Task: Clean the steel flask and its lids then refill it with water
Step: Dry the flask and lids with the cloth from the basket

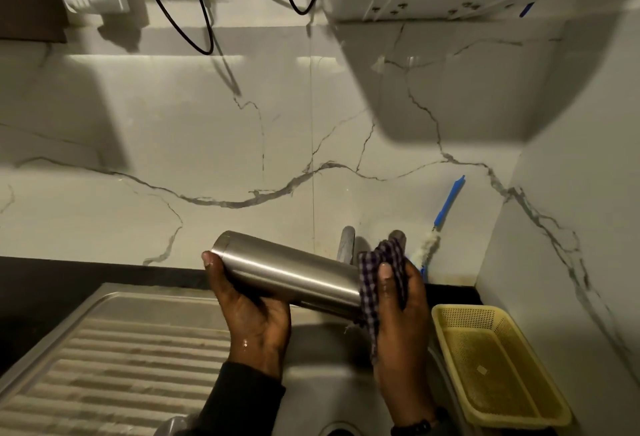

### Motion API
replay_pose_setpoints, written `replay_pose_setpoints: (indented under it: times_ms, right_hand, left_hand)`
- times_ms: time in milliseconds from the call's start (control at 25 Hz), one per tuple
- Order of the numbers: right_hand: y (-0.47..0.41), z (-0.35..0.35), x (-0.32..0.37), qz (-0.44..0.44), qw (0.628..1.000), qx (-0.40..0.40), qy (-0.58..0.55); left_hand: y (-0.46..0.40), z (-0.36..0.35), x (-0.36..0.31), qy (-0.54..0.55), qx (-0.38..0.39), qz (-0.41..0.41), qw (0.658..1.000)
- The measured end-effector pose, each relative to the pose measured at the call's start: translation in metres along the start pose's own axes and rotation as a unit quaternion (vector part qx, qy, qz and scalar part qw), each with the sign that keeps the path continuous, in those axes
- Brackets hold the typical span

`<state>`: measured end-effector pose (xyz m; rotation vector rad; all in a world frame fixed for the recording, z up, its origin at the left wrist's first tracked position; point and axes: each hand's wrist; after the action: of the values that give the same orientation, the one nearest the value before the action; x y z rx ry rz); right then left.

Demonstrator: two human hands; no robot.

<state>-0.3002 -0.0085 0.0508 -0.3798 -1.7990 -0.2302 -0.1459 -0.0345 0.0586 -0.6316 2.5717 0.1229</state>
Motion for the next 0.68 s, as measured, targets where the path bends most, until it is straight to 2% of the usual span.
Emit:
replay_pose_setpoints:
  times_ms: [120,200,280,360,440,480,520,560,600,680]
  right_hand:
    - [-0.019,0.014,0.006,-0.106,0.974,-0.061,-0.19]
    - [-0.033,0.027,0.012,-0.101,0.966,-0.077,-0.227]
    - [-0.044,0.035,0.022,-0.076,0.967,-0.064,-0.236]
    - [-0.053,0.04,0.037,-0.049,0.966,-0.042,-0.251]
    - [-0.061,0.038,0.051,-0.033,0.969,-0.029,-0.245]
    - [-0.063,0.035,0.057,-0.036,0.969,-0.02,-0.245]
    - [-0.064,0.03,0.06,-0.046,0.966,0.001,-0.256]
    - [-0.062,0.024,0.062,-0.061,0.959,0.031,-0.274]
    - [-0.06,0.018,0.065,-0.082,0.951,0.064,-0.291]
    - [-0.055,0.014,0.07,-0.109,0.934,0.129,-0.315]
  left_hand:
    - [-0.002,0.011,-0.003,-0.137,0.085,0.041,0.986]
    - [-0.008,0.019,-0.012,-0.249,0.167,0.05,0.953]
    - [-0.012,0.021,-0.025,-0.328,0.273,0.078,0.901]
    - [-0.015,0.021,-0.037,-0.42,0.397,0.109,0.809]
    - [-0.01,0.012,-0.041,-0.501,0.501,0.143,0.691]
    - [-0.006,0.006,-0.037,-0.525,0.537,0.16,0.641]
    - [-0.001,0.002,-0.029,-0.543,0.559,0.167,0.604]
    - [0.007,-0.001,-0.019,-0.55,0.571,0.166,0.586]
    - [0.014,-0.001,-0.009,-0.548,0.574,0.158,0.588]
    - [0.026,0.006,0.008,-0.523,0.542,0.138,0.643]
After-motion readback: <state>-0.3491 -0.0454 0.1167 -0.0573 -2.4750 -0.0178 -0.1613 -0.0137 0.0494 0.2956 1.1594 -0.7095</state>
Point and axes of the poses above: each hand's wrist, its own y-axis away from the middle knuckle, its own z-axis out of the back of the hand, x = y × z, and after that the axes turned 14 degrees about -z, right-handed
